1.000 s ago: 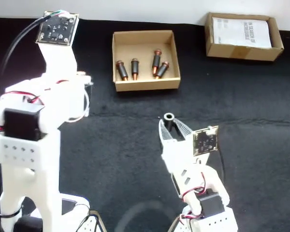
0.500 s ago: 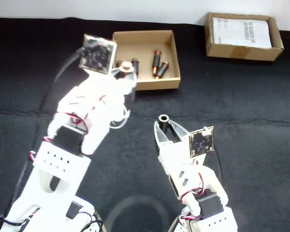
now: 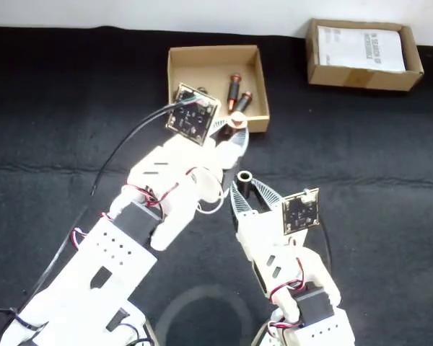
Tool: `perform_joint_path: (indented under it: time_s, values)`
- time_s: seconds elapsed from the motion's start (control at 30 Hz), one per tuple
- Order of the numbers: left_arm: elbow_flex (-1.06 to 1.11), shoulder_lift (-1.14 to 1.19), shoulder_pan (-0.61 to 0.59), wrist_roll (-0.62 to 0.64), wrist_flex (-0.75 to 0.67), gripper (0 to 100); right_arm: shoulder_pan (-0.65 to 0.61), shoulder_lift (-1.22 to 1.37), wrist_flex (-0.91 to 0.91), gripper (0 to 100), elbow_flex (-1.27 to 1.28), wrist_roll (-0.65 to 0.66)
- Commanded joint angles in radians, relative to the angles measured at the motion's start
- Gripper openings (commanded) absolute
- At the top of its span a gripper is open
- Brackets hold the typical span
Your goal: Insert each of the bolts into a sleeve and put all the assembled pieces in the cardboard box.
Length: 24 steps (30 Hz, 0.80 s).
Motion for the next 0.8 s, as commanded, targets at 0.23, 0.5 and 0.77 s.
perform_joint_path:
  time_s: [0.23,0.5,0.77]
  values:
    - [-0.007,-0.025,0.025,0.002,-0.029,1,-0.005,-0.010,-0.038,0.6,0.150,-0.011]
    - [-0.013,0.070,0.027,0.005,-0.091,1,-0.005,-0.010,-0.059,0.6,0.150,-0.012]
    - [-0.019,0.077,0.065,0.005,-0.123,1,-0.005,-0.010,-0.059,0.6,0.150,-0.012]
